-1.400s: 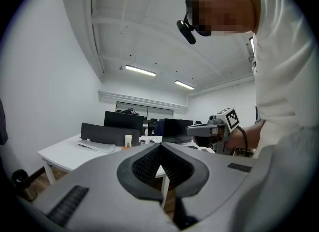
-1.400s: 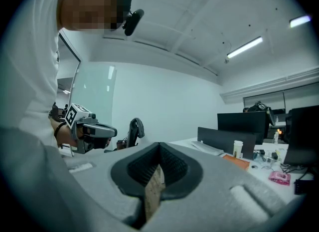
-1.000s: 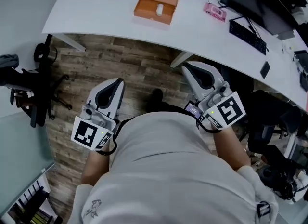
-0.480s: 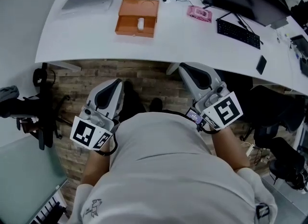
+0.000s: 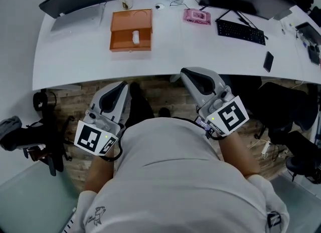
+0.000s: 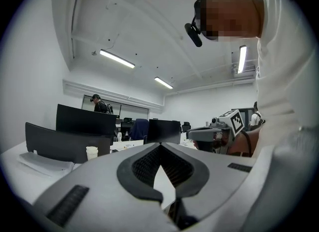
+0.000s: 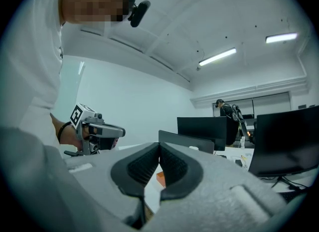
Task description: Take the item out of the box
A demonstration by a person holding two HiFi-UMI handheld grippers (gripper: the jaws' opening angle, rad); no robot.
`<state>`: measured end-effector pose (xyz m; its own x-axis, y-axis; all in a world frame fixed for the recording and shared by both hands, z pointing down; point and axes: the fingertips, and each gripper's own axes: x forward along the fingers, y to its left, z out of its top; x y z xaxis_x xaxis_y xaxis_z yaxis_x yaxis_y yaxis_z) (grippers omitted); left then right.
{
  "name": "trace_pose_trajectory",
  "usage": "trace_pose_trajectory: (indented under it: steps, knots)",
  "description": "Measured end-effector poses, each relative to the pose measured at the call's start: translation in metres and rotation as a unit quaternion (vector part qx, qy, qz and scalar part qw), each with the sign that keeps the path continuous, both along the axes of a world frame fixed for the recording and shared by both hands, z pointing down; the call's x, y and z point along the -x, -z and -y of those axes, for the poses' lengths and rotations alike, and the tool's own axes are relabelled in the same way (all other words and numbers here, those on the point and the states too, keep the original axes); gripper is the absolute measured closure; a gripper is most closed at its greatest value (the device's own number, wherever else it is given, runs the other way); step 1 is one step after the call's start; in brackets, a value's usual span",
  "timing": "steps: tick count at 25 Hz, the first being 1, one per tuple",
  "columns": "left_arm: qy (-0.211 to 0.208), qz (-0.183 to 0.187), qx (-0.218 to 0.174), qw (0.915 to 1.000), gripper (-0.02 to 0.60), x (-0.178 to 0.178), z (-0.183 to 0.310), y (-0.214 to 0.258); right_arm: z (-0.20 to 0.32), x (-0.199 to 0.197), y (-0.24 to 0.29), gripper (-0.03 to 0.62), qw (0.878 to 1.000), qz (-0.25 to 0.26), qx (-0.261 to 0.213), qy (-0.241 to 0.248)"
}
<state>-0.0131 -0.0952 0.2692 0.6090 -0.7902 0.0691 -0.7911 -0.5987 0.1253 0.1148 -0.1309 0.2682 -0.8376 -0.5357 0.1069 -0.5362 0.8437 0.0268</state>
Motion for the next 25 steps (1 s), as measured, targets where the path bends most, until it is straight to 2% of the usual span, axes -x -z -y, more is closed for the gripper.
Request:
trace_pose_trajectory:
  steps: [7,13,25]
  knots:
    - [-0.027,0.022,-0.004,0.9994,0.583,0.018,0.056,-0.013,0.05,0.028,-0.014,0.589,1.0,-0.002,0.016,-0.013]
    - [-0.035,0.02,0.002,0.9992,0.583,0.057,0.11,-0.021,0.101,0.064,-0.021,0.577,0.999,0.005,0.022,-0.03]
    - [-0.059,0.024,0.009,0.9979,0.583,0.131,0.2,-0.032,0.19,0.138,-0.04,0.574,0.997,-0.014,0.054,-0.058]
